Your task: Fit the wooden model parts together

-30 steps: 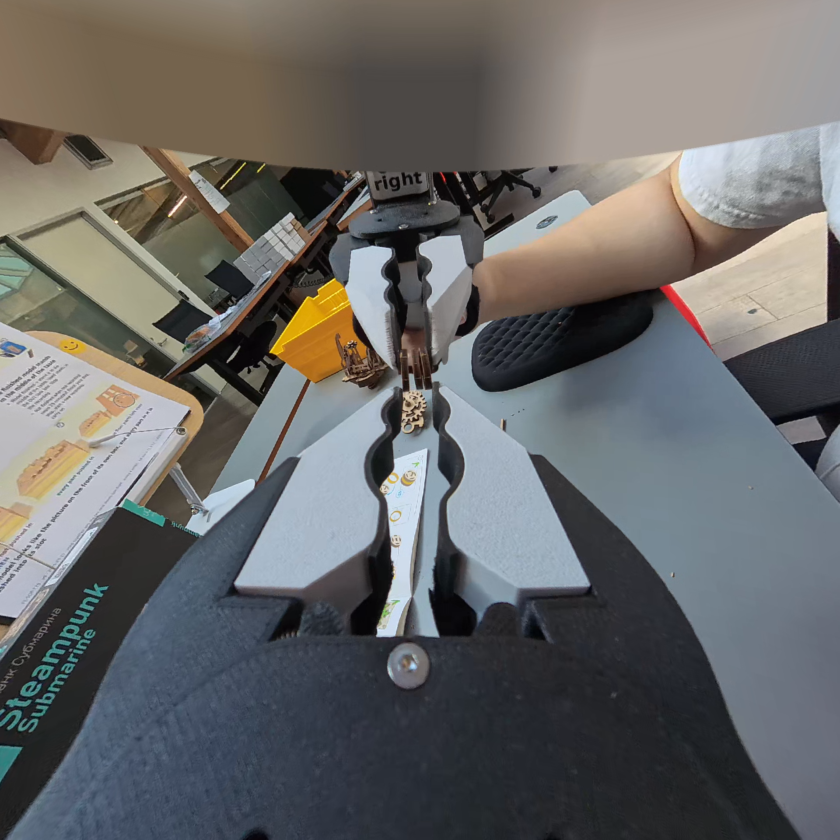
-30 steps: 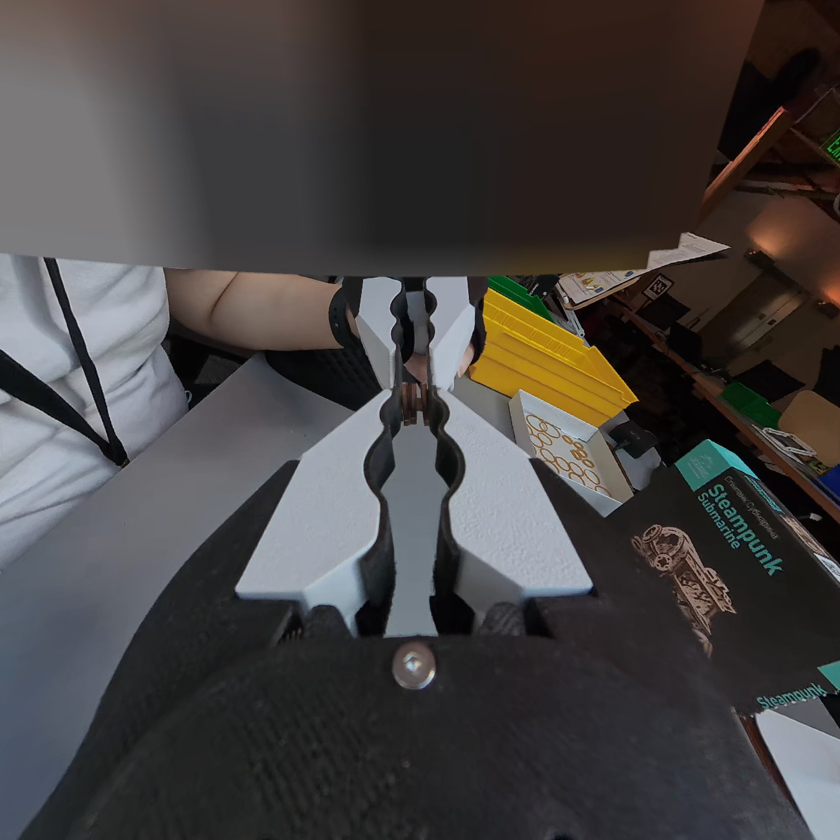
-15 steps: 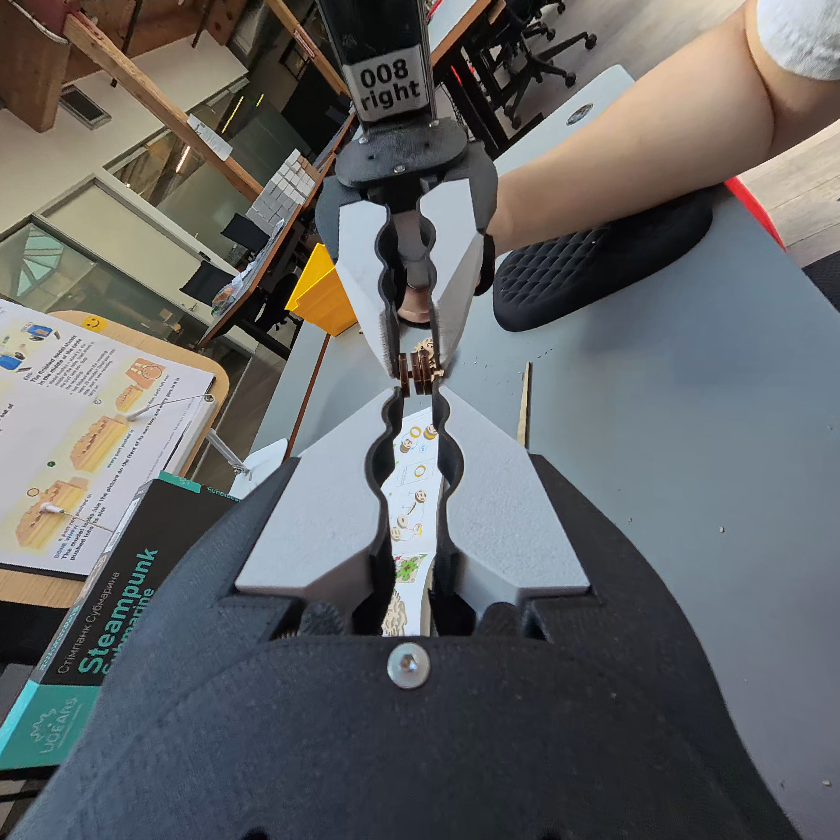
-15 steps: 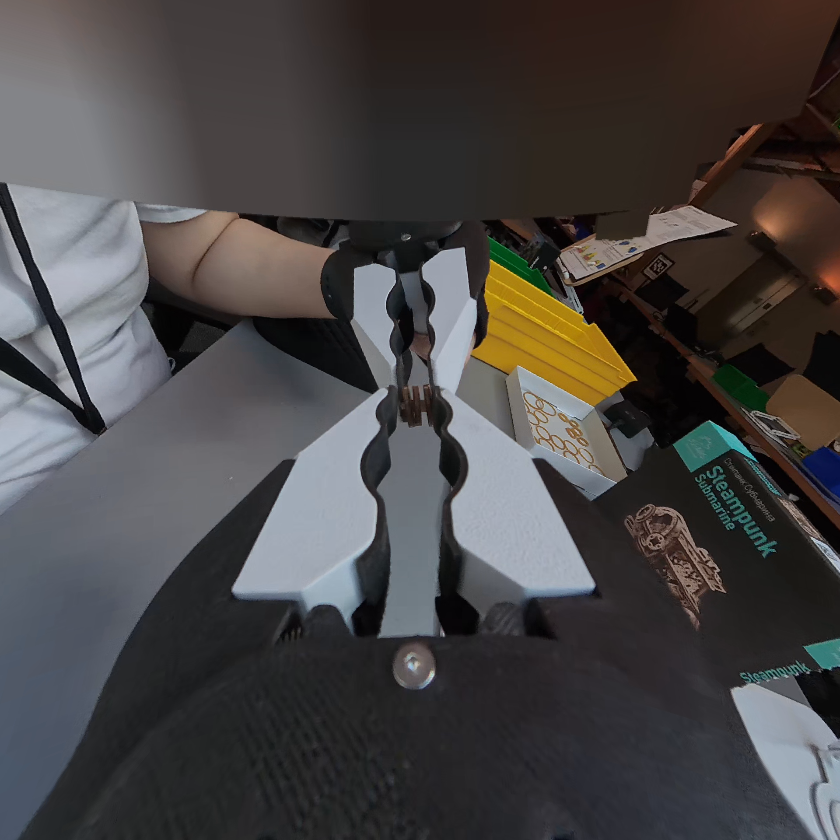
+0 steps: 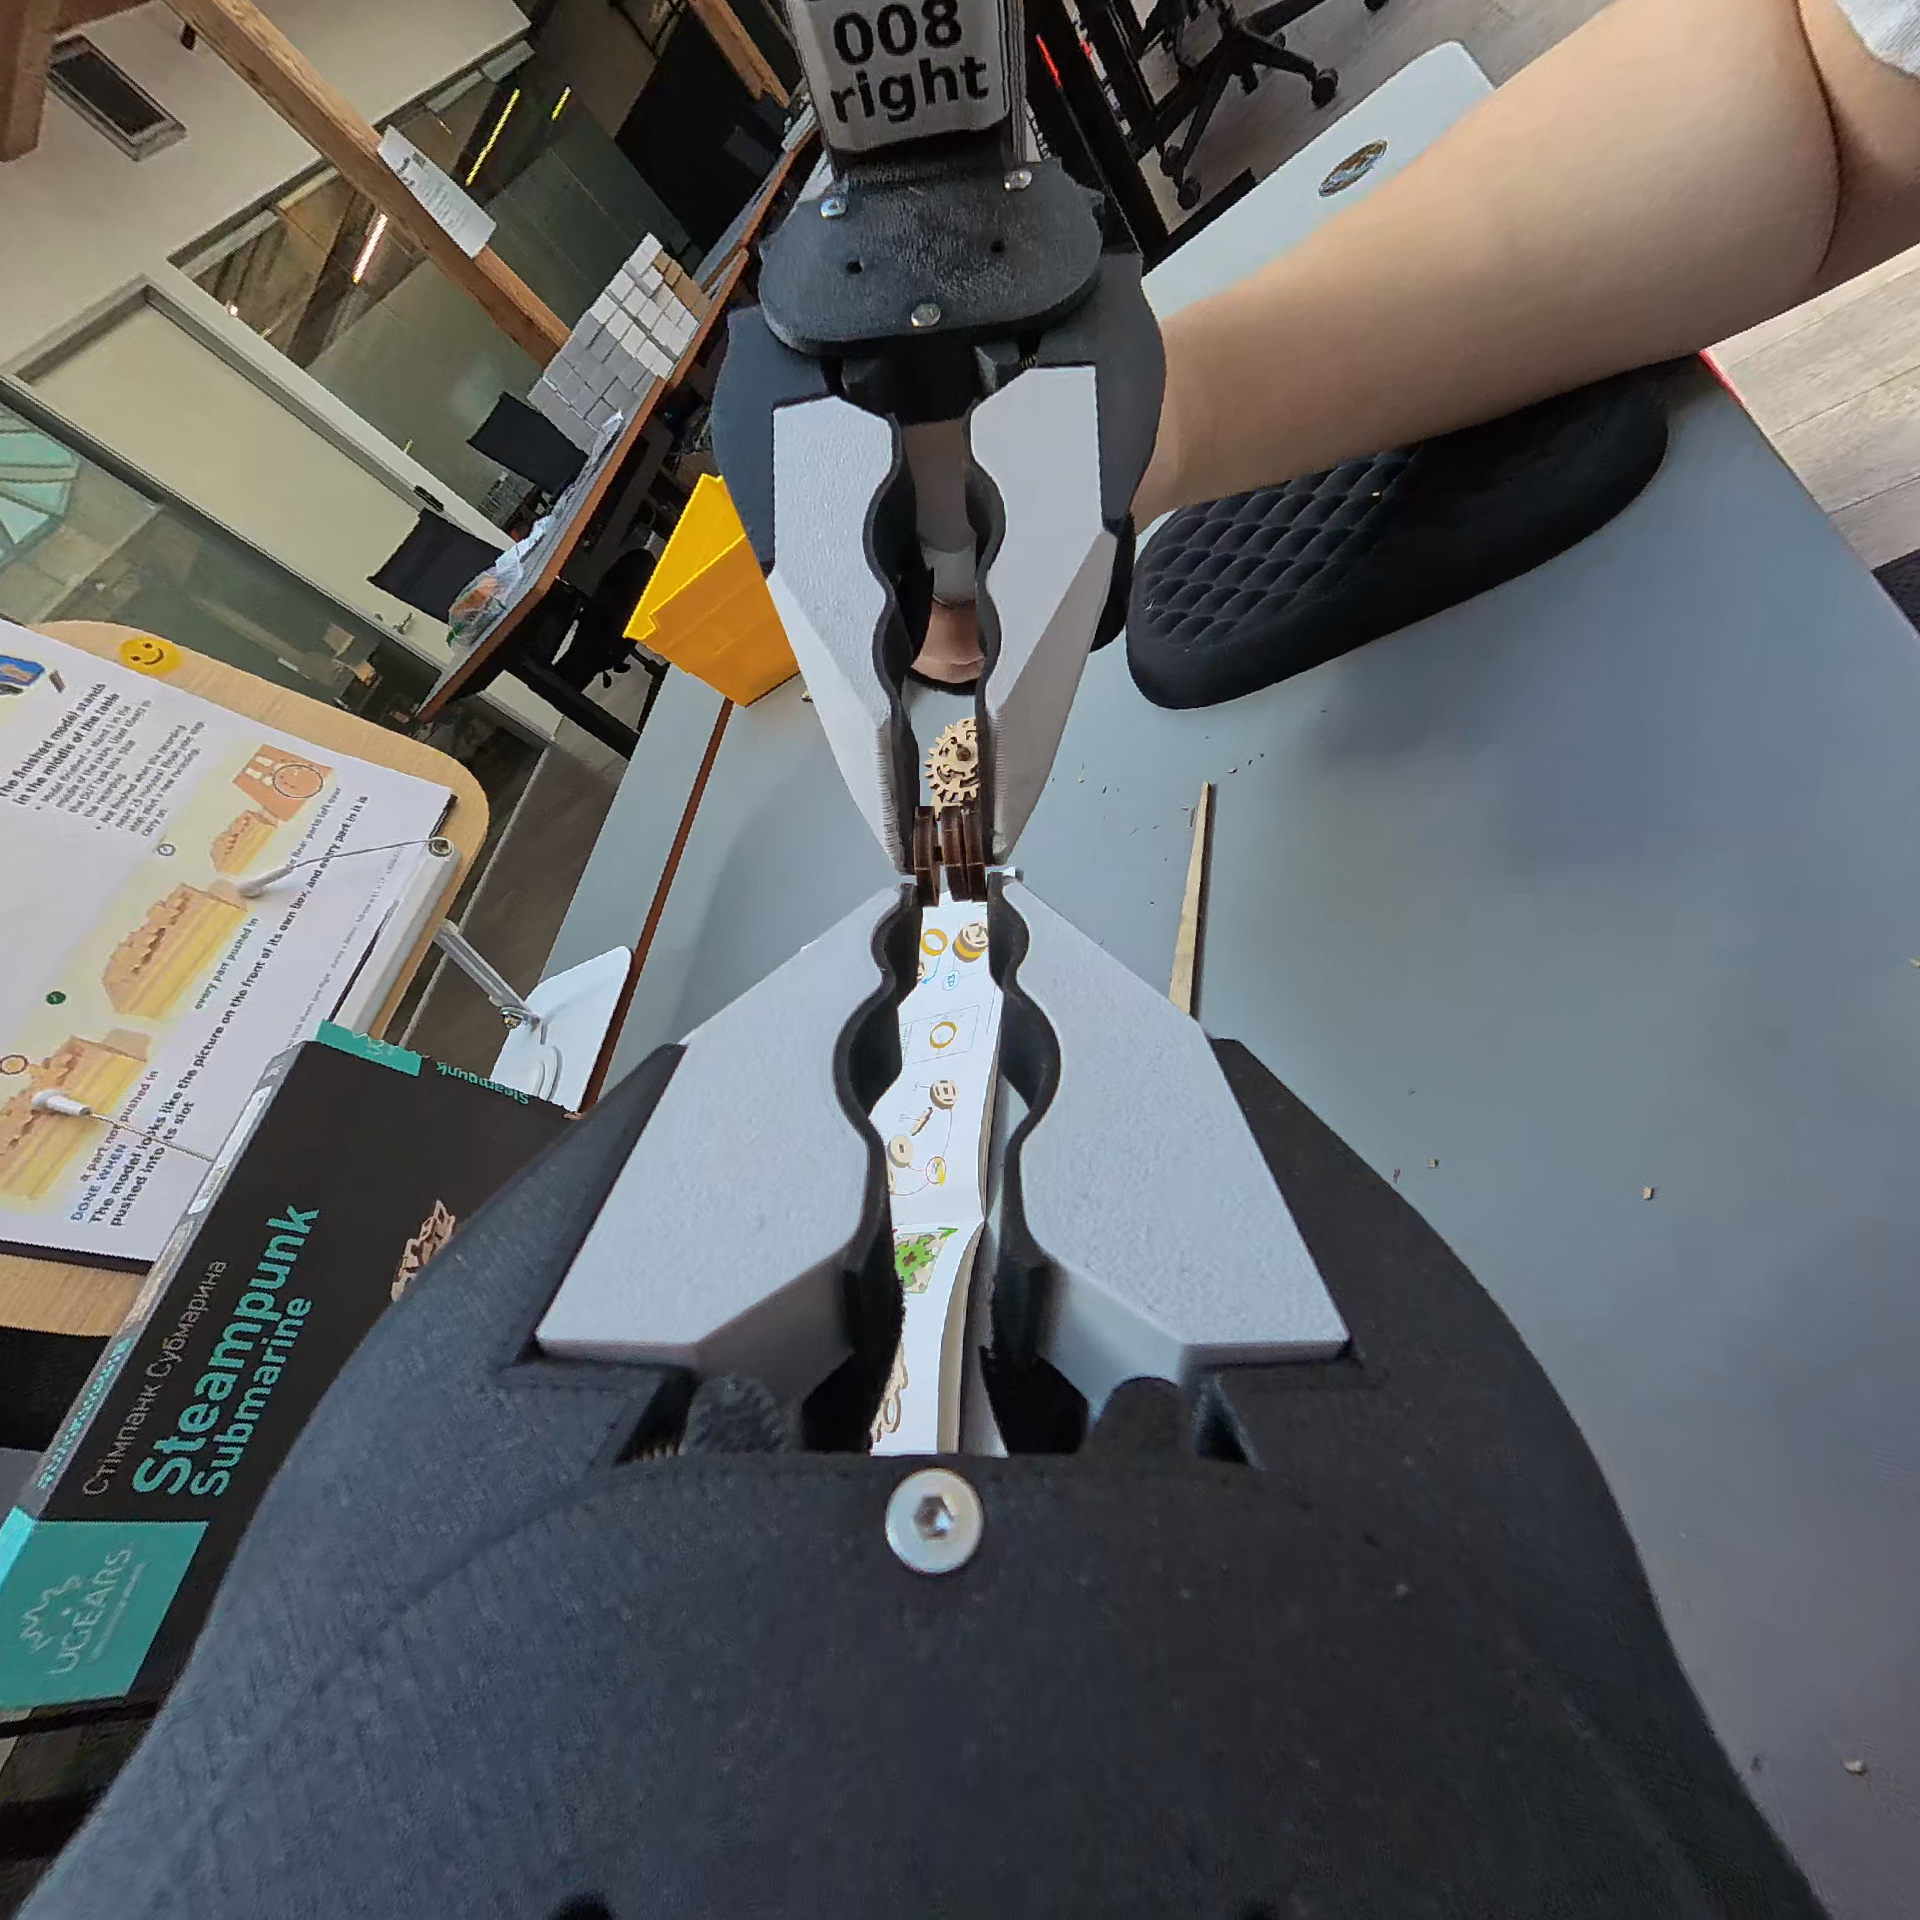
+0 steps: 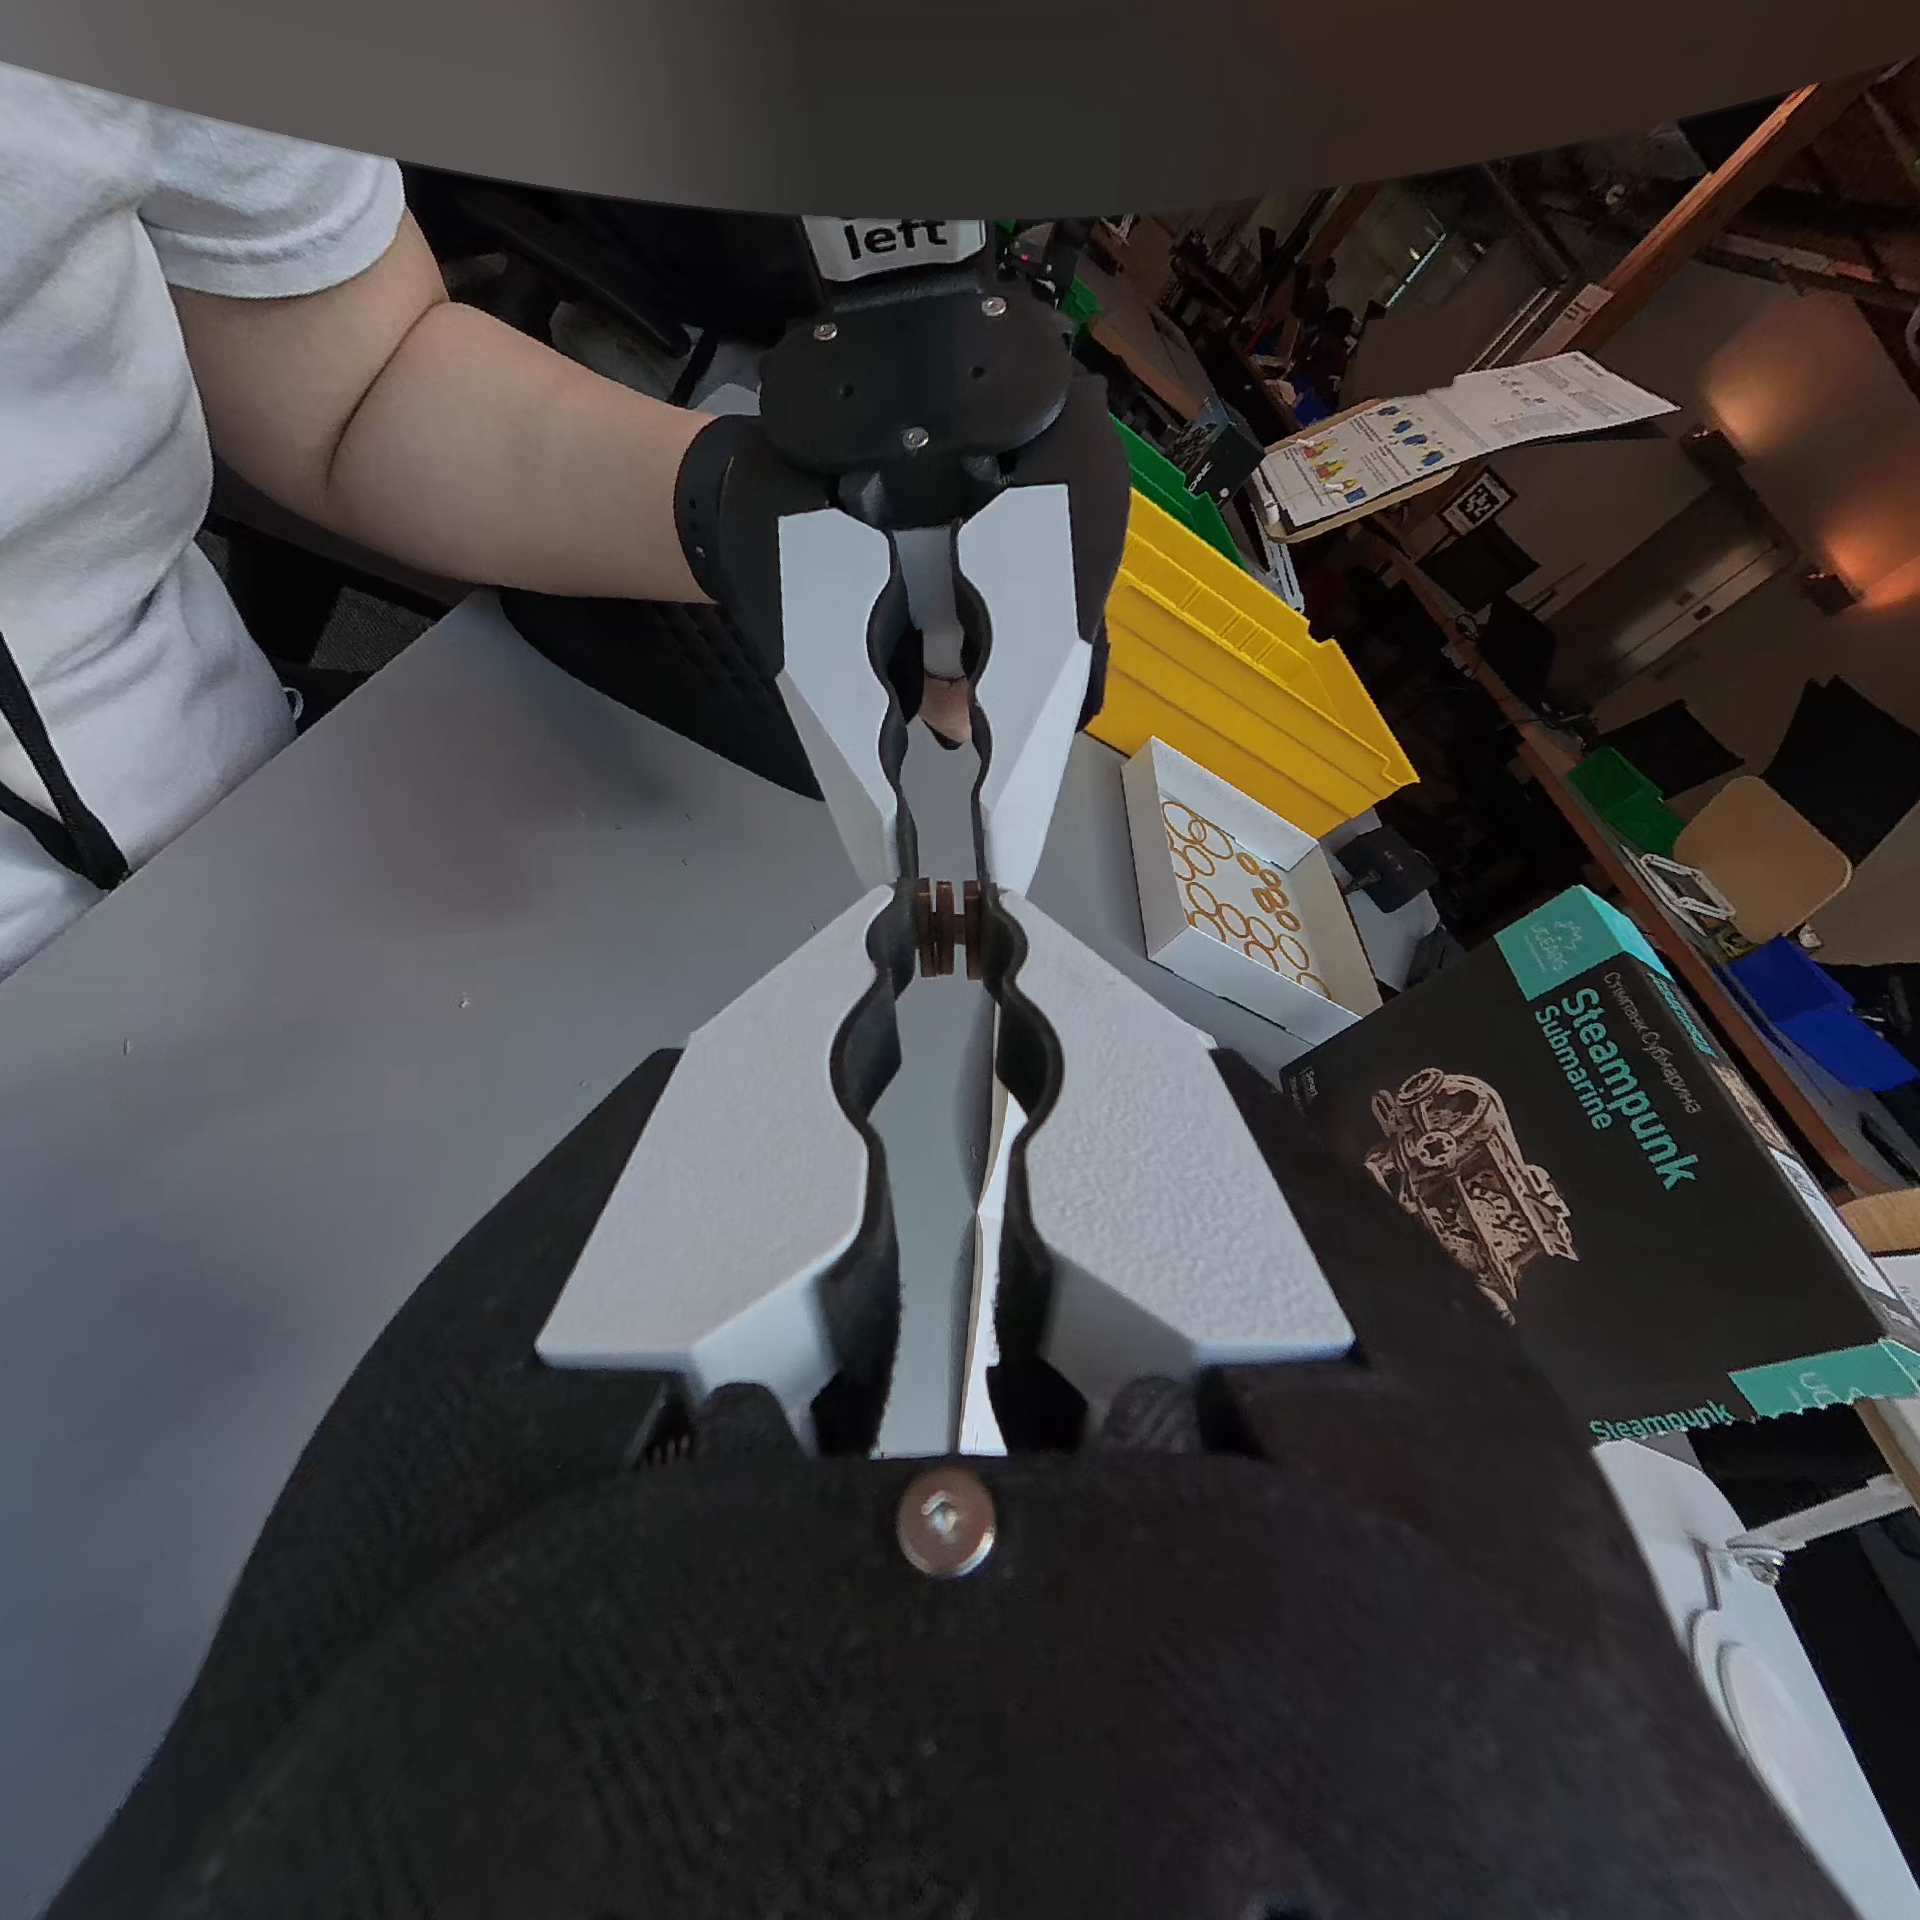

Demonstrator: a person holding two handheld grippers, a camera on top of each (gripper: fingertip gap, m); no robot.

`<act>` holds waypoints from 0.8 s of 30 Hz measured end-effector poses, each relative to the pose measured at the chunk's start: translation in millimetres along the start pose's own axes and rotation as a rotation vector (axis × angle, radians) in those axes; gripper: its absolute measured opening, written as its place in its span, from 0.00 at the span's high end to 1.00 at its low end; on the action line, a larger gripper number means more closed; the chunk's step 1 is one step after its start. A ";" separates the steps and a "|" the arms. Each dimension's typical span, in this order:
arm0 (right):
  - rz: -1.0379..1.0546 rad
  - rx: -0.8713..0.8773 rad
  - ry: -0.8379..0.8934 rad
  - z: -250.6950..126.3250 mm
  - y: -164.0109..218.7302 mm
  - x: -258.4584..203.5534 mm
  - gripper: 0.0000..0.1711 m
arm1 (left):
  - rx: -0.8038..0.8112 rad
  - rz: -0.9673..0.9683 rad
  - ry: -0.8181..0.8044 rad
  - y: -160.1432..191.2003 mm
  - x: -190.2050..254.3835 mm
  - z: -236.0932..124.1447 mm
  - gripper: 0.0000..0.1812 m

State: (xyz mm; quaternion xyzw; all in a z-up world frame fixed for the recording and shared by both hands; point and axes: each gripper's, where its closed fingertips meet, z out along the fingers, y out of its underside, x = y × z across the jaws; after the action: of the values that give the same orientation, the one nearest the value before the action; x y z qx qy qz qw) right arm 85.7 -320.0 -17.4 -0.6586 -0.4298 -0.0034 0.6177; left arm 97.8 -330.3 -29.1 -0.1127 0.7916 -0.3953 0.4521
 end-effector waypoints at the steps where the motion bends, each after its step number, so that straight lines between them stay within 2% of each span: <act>1: 0.009 0.009 -0.005 -0.5 -0.6 -0.1 0.94 | 0.002 -0.002 0.002 -0.5 0.3 0.0 0.94; 8: -0.056 -0.067 -0.008 0.7 8.8 -4.9 0.93 | -0.068 0.010 0.033 5.8 5.2 3.6 0.95; 24: 0.006 -0.034 -0.079 1.1 11.6 -12.5 0.94 | -0.078 0.017 0.107 7.9 14.8 4.2 0.95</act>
State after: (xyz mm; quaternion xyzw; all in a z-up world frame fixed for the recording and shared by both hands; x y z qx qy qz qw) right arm 83.9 -324.6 -33.8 -0.6698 -0.4516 0.0173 0.5892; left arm 94.3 -335.2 -45.3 -0.1025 0.8303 -0.3656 0.4079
